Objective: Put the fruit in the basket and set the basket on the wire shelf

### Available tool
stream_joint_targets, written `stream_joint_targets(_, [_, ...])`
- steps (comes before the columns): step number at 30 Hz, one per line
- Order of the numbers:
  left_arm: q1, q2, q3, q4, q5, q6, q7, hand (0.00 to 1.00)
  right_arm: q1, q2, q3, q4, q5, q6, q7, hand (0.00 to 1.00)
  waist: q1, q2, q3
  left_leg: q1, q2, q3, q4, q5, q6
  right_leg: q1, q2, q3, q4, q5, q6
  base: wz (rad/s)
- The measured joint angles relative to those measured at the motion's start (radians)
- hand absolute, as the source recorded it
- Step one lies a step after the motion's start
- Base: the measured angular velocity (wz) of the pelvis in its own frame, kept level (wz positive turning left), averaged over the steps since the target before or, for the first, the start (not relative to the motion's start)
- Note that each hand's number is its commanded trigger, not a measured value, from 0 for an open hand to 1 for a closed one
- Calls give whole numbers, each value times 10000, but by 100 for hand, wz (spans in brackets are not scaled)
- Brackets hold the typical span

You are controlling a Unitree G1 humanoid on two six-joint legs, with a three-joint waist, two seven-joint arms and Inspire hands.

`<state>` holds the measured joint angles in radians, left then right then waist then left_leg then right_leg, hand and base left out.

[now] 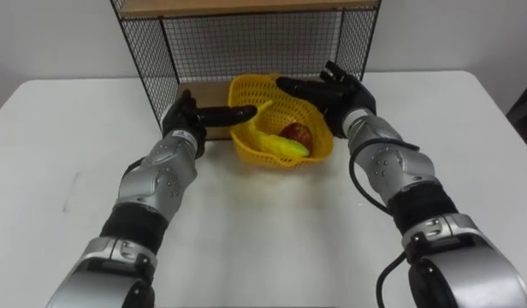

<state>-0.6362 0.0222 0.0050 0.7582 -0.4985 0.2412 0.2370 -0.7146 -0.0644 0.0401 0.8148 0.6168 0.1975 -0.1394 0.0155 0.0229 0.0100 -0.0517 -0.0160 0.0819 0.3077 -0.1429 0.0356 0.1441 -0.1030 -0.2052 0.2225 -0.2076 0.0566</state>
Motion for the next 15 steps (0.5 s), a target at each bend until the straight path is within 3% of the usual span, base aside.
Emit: stream_joint_targets(15, [-1, 160, 296, -986, -1, -15, 331, 0, 1, 17, 194, -74, 63, -5, 497, 0, -105, 113, -72, -48, 12, -17, -15, 5, 4, -48, -4, -77, -3, 4, -3, 0])
